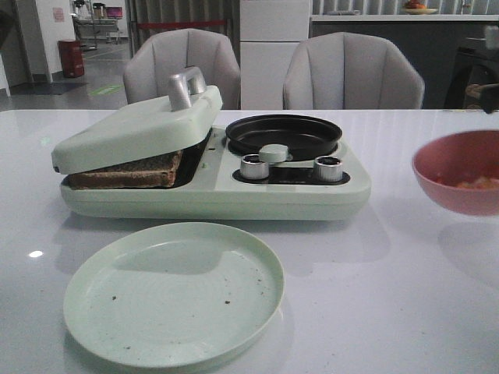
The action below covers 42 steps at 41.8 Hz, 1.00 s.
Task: Make breakfast with bread and shrimp
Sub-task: 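Lift the pink bowl and tip the shrimp into the black frying pan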
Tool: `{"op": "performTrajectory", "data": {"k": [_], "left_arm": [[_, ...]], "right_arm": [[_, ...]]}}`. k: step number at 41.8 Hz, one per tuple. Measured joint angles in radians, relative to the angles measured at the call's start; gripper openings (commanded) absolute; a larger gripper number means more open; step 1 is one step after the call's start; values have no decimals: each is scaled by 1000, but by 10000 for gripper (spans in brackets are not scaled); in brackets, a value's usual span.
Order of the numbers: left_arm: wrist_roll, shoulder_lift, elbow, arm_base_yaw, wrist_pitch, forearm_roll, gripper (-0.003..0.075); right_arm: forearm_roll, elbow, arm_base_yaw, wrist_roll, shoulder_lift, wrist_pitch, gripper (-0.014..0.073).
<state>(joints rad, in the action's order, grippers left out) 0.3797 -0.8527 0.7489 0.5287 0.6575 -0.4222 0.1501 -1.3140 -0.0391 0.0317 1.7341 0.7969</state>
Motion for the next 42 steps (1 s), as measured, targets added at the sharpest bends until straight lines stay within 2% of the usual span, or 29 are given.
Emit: {"op": "performTrajectory", "data": {"k": [9,22,32,42], "left_arm": [[0,0,0,0,0,0,101],[0,0,0,0,0,0,101],[0,0,0,0,0,0,101],[0,0,0,0,0,-1,101]], "right_arm": [[185,-280,215,53,29,87,50],[604,-647,478,198,236,228,50],[827,-728,595,242,347,265,50],[1056,-730,648,328,393,293,50]]}}
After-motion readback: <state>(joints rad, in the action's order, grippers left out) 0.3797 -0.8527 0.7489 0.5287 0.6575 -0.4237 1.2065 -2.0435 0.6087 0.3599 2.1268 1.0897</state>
